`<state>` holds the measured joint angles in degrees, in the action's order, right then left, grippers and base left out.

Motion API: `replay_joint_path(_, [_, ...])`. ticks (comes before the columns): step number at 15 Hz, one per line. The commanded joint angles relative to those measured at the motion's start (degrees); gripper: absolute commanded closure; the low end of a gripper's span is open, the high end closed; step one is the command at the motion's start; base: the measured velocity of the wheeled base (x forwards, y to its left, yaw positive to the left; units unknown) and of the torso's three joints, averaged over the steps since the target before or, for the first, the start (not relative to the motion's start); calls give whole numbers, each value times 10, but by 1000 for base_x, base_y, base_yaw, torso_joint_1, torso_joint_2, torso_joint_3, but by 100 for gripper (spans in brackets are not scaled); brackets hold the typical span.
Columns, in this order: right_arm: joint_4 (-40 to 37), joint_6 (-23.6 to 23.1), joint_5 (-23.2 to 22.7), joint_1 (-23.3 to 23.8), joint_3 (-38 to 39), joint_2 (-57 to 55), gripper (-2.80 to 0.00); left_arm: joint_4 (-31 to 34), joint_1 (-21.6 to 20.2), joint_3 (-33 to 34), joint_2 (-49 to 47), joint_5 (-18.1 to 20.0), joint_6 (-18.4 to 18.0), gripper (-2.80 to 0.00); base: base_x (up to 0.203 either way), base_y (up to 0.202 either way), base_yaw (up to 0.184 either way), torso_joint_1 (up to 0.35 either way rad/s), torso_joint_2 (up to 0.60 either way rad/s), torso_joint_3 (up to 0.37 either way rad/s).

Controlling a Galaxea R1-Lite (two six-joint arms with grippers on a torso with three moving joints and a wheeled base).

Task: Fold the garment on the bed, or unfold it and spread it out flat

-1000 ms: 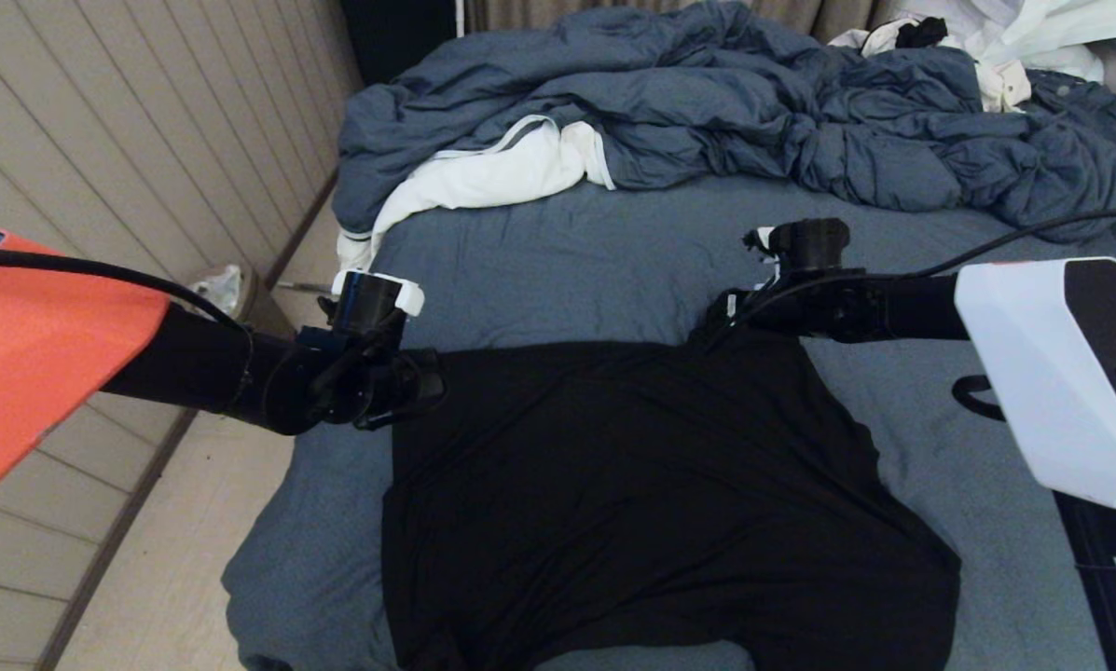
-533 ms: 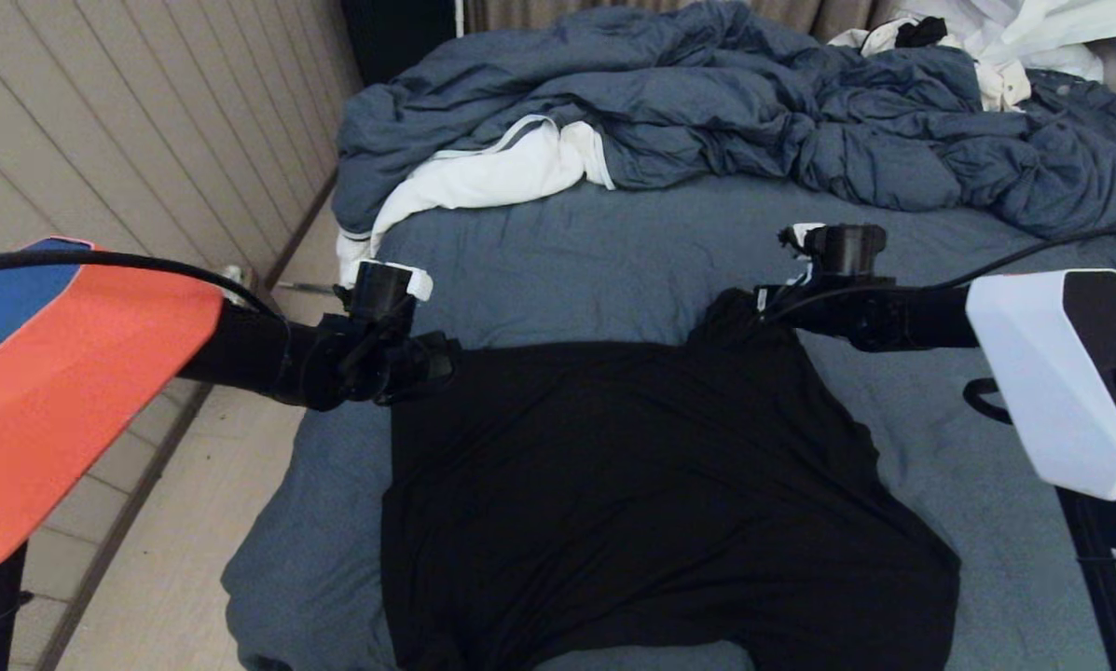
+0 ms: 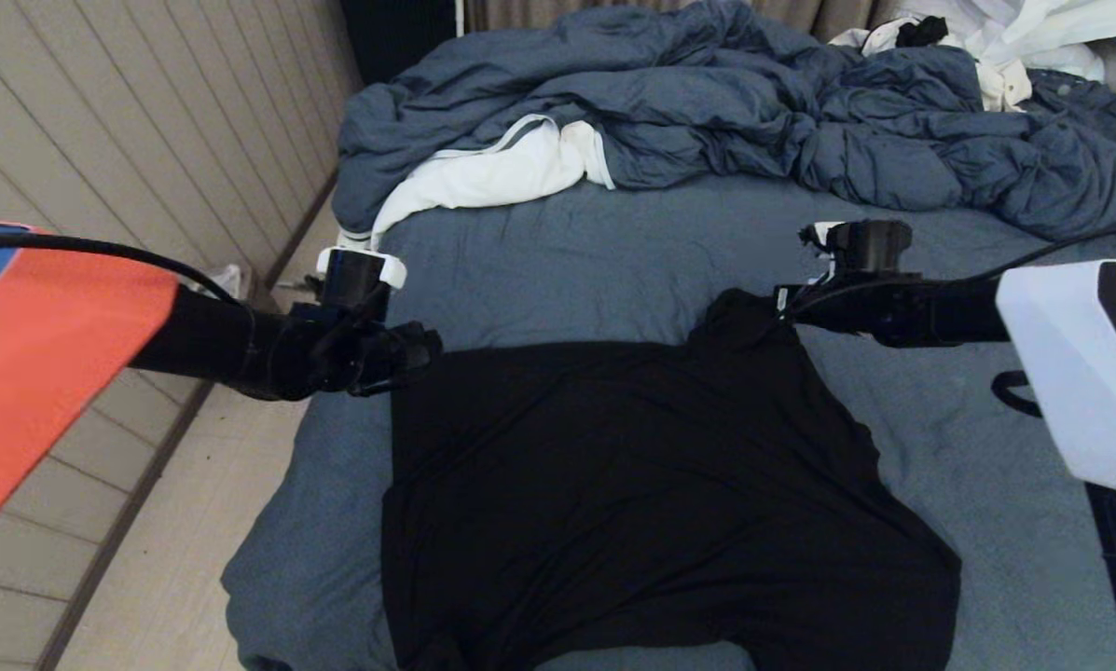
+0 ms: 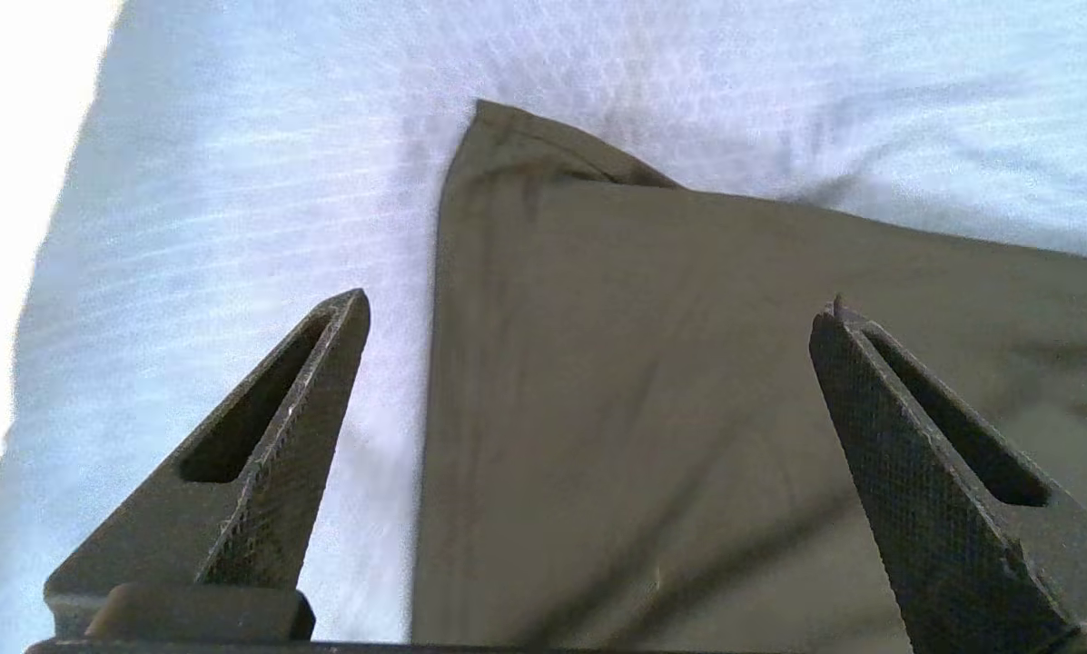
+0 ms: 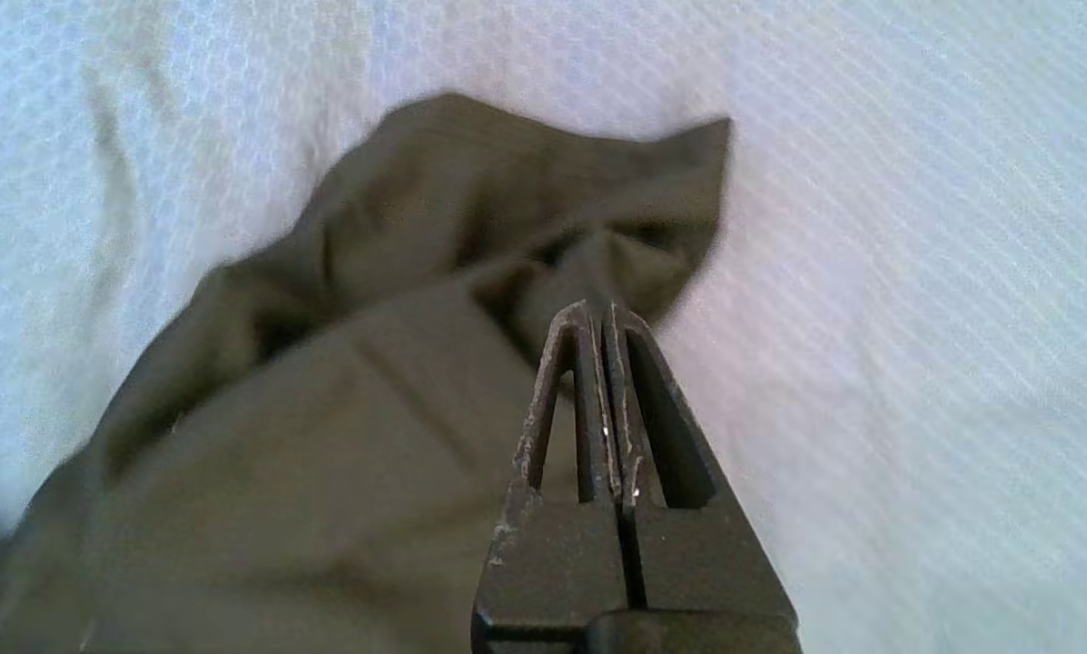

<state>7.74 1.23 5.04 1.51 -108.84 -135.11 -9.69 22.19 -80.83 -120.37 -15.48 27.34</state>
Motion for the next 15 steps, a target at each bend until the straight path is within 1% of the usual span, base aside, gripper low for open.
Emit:
replay_joint_path(1, [-22, 8, -11, 0, 77, 98, 0, 2, -7, 66, 128, -1, -7, -280, 0, 0, 0, 0, 0, 0])
replay_joint_path(3, [-29, 15, -54, 8, 189, 195, 0, 3, -33, 138, 244, -1, -26, -280, 0, 0, 0, 0, 0, 0])
replay_joint_path(5, [-34, 18, -109, 23, 315, 319, 0, 9, -85, 218, 375, -1, -58, -280, 0, 0, 0, 0, 0, 0])
replay_joint_path(7, [-36, 19, -138, 39, 435, 441, 0, 27, -140, 292, 498, 4, -87, -280, 0, 0, 0, 0, 0, 0])
replay_joint_path(8, [-36, 18, -148, 48, 489, 506, 0, 44, -165, 323, 560, 16, -99, -280, 0, 0, 0, 0, 0, 0])
replay_joint_path(10, [-37, 16, -160, 64, 594, 632, 0, 109, -195, 367, 673, 59, -112, -280, 0, 0, 0, 0, 0, 0])
replay_joint_path(11, [-38, 13, -164, 69, 643, 695, 0, 152, -204, 387, 728, 82, -114, -280, 0, 0, 0, 0, 0, 0])
replay_joint_path(13, [-42, 6, -169, 76, 728, 811, 0, 214, -215, 443, 827, 112, -117, -280, 0, 0, 0, 0, 0, 0])
replay_joint_path(15, [-66, -1, -172, 78, 790, 913, 0, 244, -220, 513, 913, 127, -119, -280, 0, 0, 0, 0, 0, 0])
